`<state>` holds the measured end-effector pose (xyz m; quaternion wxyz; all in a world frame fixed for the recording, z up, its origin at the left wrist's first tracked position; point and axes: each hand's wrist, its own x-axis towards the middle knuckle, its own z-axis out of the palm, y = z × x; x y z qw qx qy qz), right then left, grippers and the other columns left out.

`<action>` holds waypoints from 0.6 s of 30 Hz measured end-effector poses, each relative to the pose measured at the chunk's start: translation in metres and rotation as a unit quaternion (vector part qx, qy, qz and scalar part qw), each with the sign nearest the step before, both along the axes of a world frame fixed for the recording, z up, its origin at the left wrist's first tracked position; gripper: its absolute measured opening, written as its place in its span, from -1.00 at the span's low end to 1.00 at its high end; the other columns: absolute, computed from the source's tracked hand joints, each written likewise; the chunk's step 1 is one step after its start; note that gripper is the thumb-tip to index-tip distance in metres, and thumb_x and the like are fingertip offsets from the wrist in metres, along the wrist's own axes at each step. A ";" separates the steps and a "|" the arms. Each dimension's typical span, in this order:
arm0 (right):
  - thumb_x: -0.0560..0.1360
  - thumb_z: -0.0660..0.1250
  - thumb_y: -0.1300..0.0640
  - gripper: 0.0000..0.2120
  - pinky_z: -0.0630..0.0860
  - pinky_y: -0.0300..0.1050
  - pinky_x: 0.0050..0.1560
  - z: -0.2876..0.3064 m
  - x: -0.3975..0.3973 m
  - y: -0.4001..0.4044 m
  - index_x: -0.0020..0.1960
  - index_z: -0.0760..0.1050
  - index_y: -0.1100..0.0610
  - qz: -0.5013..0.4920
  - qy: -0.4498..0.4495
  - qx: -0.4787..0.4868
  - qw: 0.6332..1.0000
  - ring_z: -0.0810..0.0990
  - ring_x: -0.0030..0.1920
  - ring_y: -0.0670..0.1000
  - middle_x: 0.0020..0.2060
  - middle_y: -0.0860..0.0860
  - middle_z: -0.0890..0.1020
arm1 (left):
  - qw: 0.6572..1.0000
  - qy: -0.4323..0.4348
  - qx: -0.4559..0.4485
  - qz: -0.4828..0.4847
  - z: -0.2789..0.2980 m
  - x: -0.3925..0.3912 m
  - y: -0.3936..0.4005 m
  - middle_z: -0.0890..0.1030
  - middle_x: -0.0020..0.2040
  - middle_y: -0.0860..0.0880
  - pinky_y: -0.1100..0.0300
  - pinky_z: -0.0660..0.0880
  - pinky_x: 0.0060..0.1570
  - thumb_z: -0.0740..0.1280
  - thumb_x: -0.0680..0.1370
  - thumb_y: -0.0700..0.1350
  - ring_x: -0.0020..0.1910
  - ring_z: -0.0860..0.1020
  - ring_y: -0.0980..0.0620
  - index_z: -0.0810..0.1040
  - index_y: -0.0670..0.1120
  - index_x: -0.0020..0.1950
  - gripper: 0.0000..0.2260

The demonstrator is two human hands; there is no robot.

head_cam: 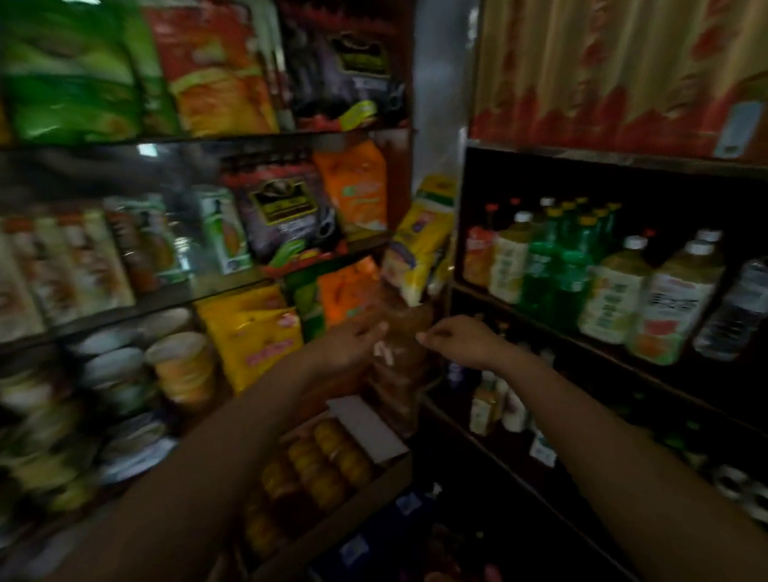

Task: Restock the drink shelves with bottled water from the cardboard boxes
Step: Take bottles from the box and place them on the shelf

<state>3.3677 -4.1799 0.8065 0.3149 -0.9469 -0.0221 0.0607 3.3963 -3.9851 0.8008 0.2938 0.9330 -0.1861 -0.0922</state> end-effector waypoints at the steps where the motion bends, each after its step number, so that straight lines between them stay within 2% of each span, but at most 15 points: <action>1: 0.60 0.20 -0.09 -0.55 0.46 -0.07 0.04 -0.004 0.006 0.023 0.12 0.59 0.29 0.017 -0.001 0.001 1.000 0.57 0.08 0.15 0.05 0.19 0.63 | 1.000 0.013 0.000 0.023 -0.004 0.000 0.025 0.52 0.21 -0.10 0.32 0.28 -0.07 0.04 0.65 0.08 0.07 0.46 0.02 0.49 -0.17 0.25 -0.59; 3: 0.59 0.21 -0.09 -0.56 0.42 -0.14 0.06 -0.015 0.014 0.069 0.13 0.58 0.28 0.048 0.005 0.015 0.999 0.54 0.18 0.14 0.17 0.17 0.60 | 0.997 0.038 0.004 0.070 -0.017 -0.002 0.073 0.56 0.16 -0.16 0.21 0.33 -0.04 0.02 0.64 0.14 0.04 0.50 -0.04 0.53 -0.18 0.15 -0.53; 4: 0.59 0.21 -0.11 -0.53 0.42 -0.11 0.11 -0.021 0.018 0.091 0.14 0.57 0.30 0.062 0.017 0.023 0.998 0.53 0.20 0.17 0.20 0.19 0.58 | 0.995 0.052 0.003 0.091 -0.025 -0.002 0.096 0.57 0.13 -0.16 0.17 0.38 -0.01 0.02 0.63 0.15 0.06 0.52 -0.07 0.54 -0.20 0.15 -0.51; 6: 0.58 0.19 -0.15 -0.48 0.43 -0.01 0.15 -0.035 0.026 0.131 0.08 0.55 0.34 0.092 0.038 0.029 0.995 0.52 0.19 0.24 0.18 0.25 0.56 | 0.988 0.075 -0.001 0.132 -0.040 -0.006 0.138 0.56 0.16 -0.21 0.07 0.42 0.11 0.02 0.62 0.19 0.14 0.53 -0.15 0.53 -0.20 0.13 -0.49; 8: 0.59 0.16 -0.15 -0.53 0.40 -0.04 0.10 -0.047 0.026 0.169 0.05 0.56 0.26 0.118 0.062 0.015 0.991 0.51 0.18 0.18 0.12 0.18 0.57 | 0.983 0.084 -0.011 0.165 -0.057 -0.013 0.173 0.57 0.18 -0.22 0.03 0.43 0.18 0.03 0.61 0.21 0.16 0.53 -0.16 0.53 -0.19 0.17 -0.47; 10: 0.60 0.17 -0.14 -0.59 0.41 -0.05 0.12 -0.063 0.031 0.201 0.07 0.55 0.20 0.140 0.076 0.018 0.987 0.52 0.20 0.14 0.12 0.14 0.57 | 0.979 0.087 -0.019 0.185 -0.075 -0.020 0.201 0.58 0.17 -0.19 0.06 0.45 0.16 0.04 0.62 0.18 0.13 0.55 -0.12 0.52 -0.19 0.21 -0.50; 11: 0.59 0.19 -0.13 -0.57 0.45 -0.02 0.19 -0.070 0.032 0.215 0.11 0.55 0.23 0.144 0.081 0.025 0.986 0.52 0.21 0.14 0.15 0.14 0.57 | 0.975 0.094 -0.023 0.198 -0.085 -0.022 0.213 0.58 0.16 -0.16 0.11 0.44 0.14 0.04 0.63 0.15 0.12 0.55 -0.10 0.51 -0.17 0.23 -0.53; 15: 0.58 0.19 -0.14 -0.42 0.40 0.20 0.29 -0.108 0.037 0.256 0.27 0.44 0.37 0.149 0.123 0.036 0.981 0.48 0.23 0.28 0.26 0.31 0.48 | 0.966 0.117 -0.041 0.228 -0.122 -0.030 0.246 0.57 0.16 -0.18 0.15 0.40 0.09 0.05 0.64 0.10 0.15 0.53 -0.11 0.50 -0.17 0.27 -0.57; 18: 0.60 0.15 -0.17 -0.39 0.40 0.15 0.31 -0.138 0.037 0.271 0.35 0.38 0.34 0.162 0.171 0.033 0.971 0.43 0.30 0.28 0.35 0.28 0.42 | 0.954 0.154 -0.059 0.251 -0.156 -0.035 0.264 0.56 0.08 -0.15 0.15 0.40 0.00 0.06 0.64 0.11 0.06 0.53 -0.06 0.52 -0.15 0.19 -0.59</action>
